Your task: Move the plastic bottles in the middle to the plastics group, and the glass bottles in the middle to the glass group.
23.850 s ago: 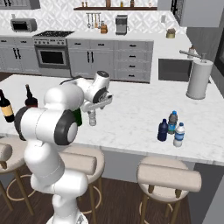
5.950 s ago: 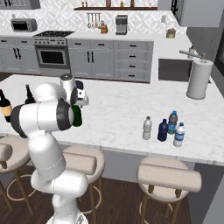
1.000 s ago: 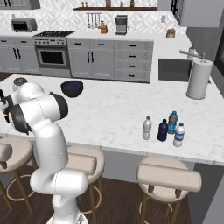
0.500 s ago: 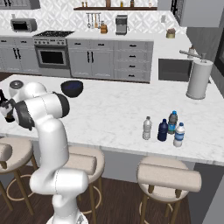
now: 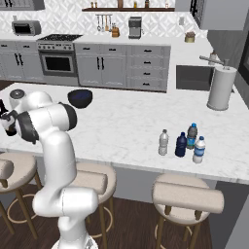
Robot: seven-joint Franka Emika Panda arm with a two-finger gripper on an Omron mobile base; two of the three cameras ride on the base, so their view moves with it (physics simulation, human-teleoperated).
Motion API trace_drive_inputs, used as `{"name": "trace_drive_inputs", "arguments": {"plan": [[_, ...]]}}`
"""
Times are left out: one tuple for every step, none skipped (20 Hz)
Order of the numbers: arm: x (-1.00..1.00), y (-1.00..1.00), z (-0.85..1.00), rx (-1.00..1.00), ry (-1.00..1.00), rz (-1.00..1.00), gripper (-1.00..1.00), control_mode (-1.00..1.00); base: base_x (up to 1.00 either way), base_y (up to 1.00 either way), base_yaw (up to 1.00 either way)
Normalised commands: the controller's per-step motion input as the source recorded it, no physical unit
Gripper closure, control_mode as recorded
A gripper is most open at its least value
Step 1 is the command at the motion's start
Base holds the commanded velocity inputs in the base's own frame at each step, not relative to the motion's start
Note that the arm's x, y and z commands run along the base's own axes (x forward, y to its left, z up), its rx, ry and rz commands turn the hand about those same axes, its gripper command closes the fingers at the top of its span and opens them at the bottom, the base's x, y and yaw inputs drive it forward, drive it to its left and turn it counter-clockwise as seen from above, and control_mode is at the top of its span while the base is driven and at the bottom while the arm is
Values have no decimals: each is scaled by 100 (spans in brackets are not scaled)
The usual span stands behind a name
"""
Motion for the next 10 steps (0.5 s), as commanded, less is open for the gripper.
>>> {"name": "trace_drive_inputs", "arguments": {"plan": [[22, 0, -9, -3, 0, 0, 100, -100, 0, 0, 0], [26, 0, -9, -5, 0, 0, 100, -100, 0, 0, 0], [25, 0, -8, -5, 0, 0, 100, -100, 0, 0, 0], [21, 0, -6, -6, 0, 0, 100, -100, 0, 0, 0], [18, 0, -16, -5, 0, 0, 100, -100, 0, 0, 0], [13, 0, -31, -4, 0, 0, 100, -100, 0, 0, 0], [11, 0, -37, -5, 0, 0, 100, -100, 0, 0, 0], [11, 0, -38, -5, 0, 0, 100, -100, 0, 0, 0], [11, 0, -34, -5, 0, 0, 100, -100, 0, 0, 0], [10, 0, -31, -5, 0, 0, 100, -100, 0, 0, 0]]}}
